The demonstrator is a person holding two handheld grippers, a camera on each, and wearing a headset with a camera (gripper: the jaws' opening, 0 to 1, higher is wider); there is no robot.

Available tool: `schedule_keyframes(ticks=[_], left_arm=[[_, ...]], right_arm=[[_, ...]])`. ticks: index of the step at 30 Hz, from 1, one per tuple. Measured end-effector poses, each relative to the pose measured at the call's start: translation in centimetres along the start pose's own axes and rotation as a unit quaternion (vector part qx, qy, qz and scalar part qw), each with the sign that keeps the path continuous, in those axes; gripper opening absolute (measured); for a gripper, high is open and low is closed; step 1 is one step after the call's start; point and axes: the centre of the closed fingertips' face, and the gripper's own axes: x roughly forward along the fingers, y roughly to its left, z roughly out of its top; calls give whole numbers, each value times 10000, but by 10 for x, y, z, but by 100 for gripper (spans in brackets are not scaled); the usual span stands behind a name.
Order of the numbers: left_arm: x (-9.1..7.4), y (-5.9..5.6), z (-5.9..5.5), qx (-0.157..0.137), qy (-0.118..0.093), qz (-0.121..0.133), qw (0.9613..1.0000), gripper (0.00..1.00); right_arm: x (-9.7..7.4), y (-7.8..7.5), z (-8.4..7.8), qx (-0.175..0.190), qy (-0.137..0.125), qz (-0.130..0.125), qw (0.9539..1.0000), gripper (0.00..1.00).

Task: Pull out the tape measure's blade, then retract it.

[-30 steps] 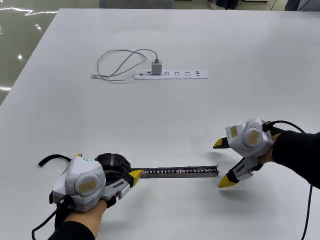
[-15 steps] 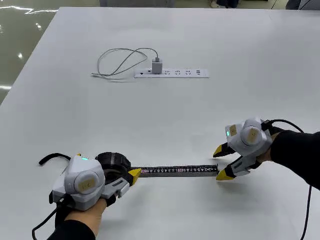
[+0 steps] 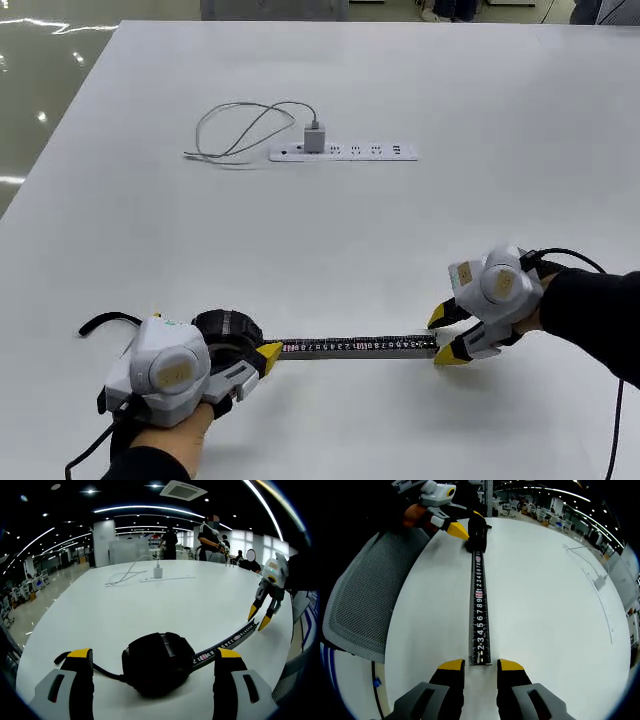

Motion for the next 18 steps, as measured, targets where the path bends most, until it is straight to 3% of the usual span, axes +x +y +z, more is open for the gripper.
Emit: schedule_keyframes(ticks=[18], left_arm=[[1,2,-4,-90,49,45,9999,99]], right_arm=[[2,-3,2,390,-72,-112,9991,11]])
